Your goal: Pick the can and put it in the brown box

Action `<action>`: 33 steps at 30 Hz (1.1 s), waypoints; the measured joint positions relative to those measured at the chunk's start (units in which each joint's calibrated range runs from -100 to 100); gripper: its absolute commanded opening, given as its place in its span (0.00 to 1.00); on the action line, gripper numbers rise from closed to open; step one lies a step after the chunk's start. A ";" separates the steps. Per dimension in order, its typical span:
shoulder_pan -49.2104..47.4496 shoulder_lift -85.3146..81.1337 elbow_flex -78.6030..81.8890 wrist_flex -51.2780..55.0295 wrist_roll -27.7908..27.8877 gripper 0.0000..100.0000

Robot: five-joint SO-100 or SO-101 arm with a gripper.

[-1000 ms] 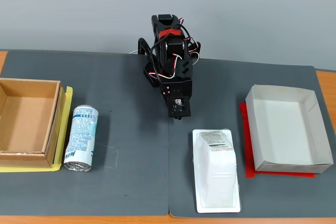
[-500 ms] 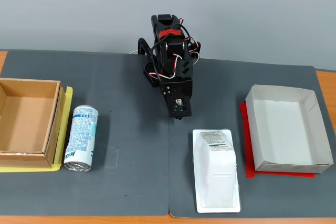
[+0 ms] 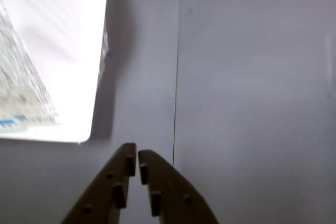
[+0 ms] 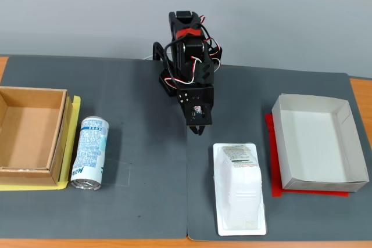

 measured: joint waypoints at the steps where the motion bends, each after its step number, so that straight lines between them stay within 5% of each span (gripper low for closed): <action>1: 0.52 1.61 -1.18 -1.38 0.00 0.01; 10: 7.39 17.92 -11.70 -10.47 1.42 0.01; 33: 37.03 56.72 -49.41 -11.16 23.44 0.02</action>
